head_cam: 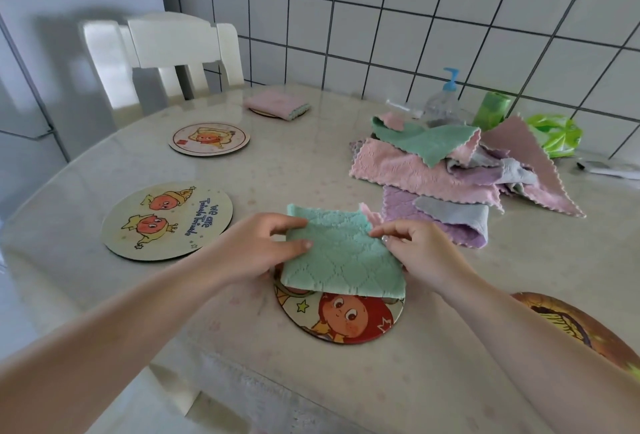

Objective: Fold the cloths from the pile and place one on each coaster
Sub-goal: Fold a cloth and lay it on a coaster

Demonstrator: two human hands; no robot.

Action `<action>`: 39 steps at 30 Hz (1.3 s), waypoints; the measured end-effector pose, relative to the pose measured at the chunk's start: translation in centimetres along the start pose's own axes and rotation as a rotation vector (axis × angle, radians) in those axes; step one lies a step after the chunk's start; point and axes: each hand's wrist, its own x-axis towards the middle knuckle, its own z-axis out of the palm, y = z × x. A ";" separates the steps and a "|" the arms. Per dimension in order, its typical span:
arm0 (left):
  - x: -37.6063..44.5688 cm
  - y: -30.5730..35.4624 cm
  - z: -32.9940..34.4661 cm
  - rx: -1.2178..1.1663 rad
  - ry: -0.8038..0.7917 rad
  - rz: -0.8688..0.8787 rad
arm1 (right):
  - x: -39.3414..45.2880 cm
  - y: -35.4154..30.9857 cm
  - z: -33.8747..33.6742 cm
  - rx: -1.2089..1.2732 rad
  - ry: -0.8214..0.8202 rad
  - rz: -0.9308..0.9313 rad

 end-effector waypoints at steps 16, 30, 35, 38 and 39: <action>1.0 0.1 -0.4 0.430 0.072 0.082 | -0.4 0.3 -0.2 -0.171 0.095 -0.051; 2.2 0.7 4.7 0.830 -0.040 0.116 | 0.5 -3.1 4.4 -0.572 -0.197 -0.074; 1.7 -0.2 3.9 0.798 0.004 0.046 | 0.2 -1.6 3.6 -0.599 -0.169 0.012; 1.3 -0.6 3.3 0.774 0.003 0.003 | -0.2 -1.2 3.2 -0.568 -0.167 0.023; 1.2 -0.6 3.3 0.770 0.001 -0.001 | -0.3 -1.2 3.1 -0.567 -0.174 0.016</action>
